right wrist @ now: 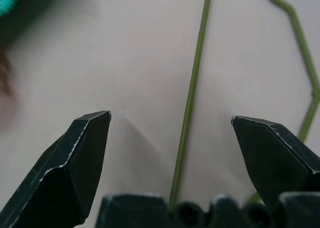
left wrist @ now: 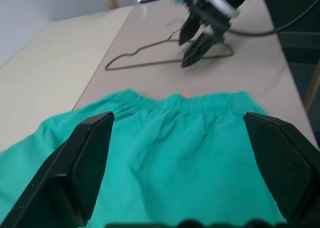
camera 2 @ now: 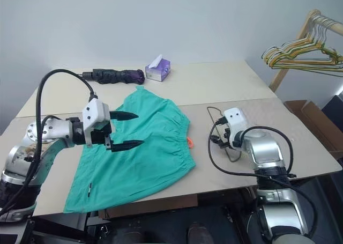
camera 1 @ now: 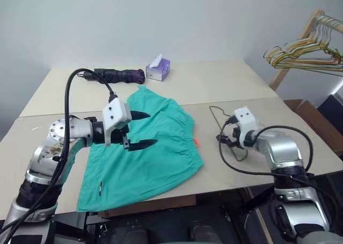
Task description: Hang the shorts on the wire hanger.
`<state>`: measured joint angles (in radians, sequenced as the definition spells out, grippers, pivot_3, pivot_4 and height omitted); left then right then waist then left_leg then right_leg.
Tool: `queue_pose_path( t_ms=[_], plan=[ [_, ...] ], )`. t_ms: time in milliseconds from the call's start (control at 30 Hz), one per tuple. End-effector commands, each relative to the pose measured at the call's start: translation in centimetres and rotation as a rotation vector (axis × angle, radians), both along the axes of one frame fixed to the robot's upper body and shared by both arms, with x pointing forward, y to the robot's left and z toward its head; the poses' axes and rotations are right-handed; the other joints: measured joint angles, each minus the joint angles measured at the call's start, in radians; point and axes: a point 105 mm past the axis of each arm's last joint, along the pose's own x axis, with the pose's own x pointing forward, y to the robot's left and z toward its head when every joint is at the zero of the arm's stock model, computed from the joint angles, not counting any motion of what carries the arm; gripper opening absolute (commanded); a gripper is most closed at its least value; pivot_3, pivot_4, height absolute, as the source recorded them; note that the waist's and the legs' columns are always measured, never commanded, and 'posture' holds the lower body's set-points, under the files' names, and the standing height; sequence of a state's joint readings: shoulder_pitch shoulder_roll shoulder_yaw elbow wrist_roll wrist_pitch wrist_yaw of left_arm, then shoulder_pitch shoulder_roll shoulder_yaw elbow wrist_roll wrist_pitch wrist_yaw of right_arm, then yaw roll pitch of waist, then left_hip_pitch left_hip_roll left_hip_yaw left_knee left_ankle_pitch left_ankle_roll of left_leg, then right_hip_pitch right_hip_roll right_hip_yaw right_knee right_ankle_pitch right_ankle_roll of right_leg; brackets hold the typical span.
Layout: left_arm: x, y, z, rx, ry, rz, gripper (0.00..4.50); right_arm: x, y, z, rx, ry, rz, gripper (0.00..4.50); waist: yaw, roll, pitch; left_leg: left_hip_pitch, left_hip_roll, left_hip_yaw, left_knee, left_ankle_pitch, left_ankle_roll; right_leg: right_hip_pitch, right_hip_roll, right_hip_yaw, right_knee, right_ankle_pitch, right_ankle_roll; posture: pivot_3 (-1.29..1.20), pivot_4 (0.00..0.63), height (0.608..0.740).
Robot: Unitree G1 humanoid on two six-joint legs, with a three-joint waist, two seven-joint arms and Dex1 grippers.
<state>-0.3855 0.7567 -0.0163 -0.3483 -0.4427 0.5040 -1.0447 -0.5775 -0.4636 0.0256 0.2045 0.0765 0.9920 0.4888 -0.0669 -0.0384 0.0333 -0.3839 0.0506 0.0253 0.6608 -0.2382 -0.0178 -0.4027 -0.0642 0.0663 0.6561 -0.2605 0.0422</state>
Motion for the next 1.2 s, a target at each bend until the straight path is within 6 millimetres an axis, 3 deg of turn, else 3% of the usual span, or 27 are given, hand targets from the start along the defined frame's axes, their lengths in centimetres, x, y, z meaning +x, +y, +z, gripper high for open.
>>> queue_pose_path(
  t_ms=[33,100,233,533,600,833,933,1033,1133,1200],
  plan=[
    [-0.6,-0.6,1.1,-0.023,-0.036,-0.027,4.47,0.4,-0.6,-0.2,-0.016,-0.003,-0.018,4.5,0.001,0.0,0.0,0.0,0.0,0.0,0.0,0.0,0.0,0.0,0.0,0.0,0.0,0.0,0.0,0.01,0.0,0.74],
    [-0.8,-0.6,1.2,-0.026,-0.033,-0.034,4.47,-0.2,-0.4,-1.0,-0.012,0.04,0.007,4.5,0.0,0.0,0.0,0.0,0.0,0.0,0.0,0.0,0.0,0.0,0.0,0.0,0.0,0.0,0.0,0.01,0.0,0.74],
    [-0.7,-0.5,0.7,0.0,-0.037,-0.033,4.5,-1.6,-0.1,-2.6,-0.039,0.12,0.06,3.69,0.0,0.0,0.0,0.001,0.0,0.0,0.0,0.0,0.0,0.001,0.0,0.0,0.0,0.0,0.0,0.02,0.0,0.74],
    [-0.4,-0.6,0.4,-0.022,-0.046,0.007,4.5,-2.2,-0.7,-3.8,-0.06,0.167,0.037,0.51,0.008,-0.002,-0.001,0.006,0.0,-0.001,0.0,0.0,0.0,0.006,0.0,0.0,-0.002,0.0,0.0,0.02,0.0,0.74],
    [-0.3,-0.9,0.5,-0.037,-0.052,0.015,4.5,-2.2,-0.6,-3.8,-0.065,0.162,0.039,0.01,0.012,-0.002,-0.001,0.008,0.0,-0.001,0.0,0.0,0.0,0.009,0.0,-0.001,-0.003,0.0,0.0,0.02,0.0,0.74],
    [1.5,-1.0,1.3,-0.231,-0.007,0.137,4.5,-1.1,-1.2,-1.7,-0.133,0.029,0.017,0.01,0.023,-0.003,-0.002,0.013,0.001,-0.001,-0.001,-0.001,0.0,0.016,0.002,0.0,-0.007,0.0,0.0,0.01,0.0,0.74],
    [3.2,-1.3,2.0,-0.446,0.114,0.236,4.5,-0.1,-1.0,1.1,-0.148,-0.116,0.014,0.01,0.026,-0.003,-0.002,0.012,0.001,-0.002,-0.001,-0.001,0.0,0.015,0.002,0.0,-0.007,0.0,0.001,0.01,0.0,0.74],
    [4.7,-1.8,2.8,-0.766,0.336,0.307,4.5,0.4,0.2,4.8,-0.135,-0.286,0.057,0.01,0.025,-0.003,-0.002,0.009,0.0,-0.003,-0.001,-0.001,0.0,0.014,0.002,0.0,-0.008,0.001,0.002,0.0,0.0,0.74],
    [5.5,-2.2,2.8,-1.027,0.557,0.326,4.5,0.0,2.4,8.1,-0.093,-0.444,0.146,0.01,0.021,-0.003,-0.002,0.005,0.0,-0.004,0.0,-0.001,0.001,0.011,0.002,0.0,-0.008,0.001,0.002,-0.01,0.0,0.74],
    [5.3,-3.2,2.9,-1.103,0.651,0.294,4.5,-0.6,4.0,9.8,-0.066,-0.532,0.208,0.01,0.018,-0.003,-0.002,0.004,0.001,-0.005,0.0,-0.001,0.001,0.009,0.002,0.0,-0.009,0.001,0.002,-0.02,0.0,0.74]
  ],
)
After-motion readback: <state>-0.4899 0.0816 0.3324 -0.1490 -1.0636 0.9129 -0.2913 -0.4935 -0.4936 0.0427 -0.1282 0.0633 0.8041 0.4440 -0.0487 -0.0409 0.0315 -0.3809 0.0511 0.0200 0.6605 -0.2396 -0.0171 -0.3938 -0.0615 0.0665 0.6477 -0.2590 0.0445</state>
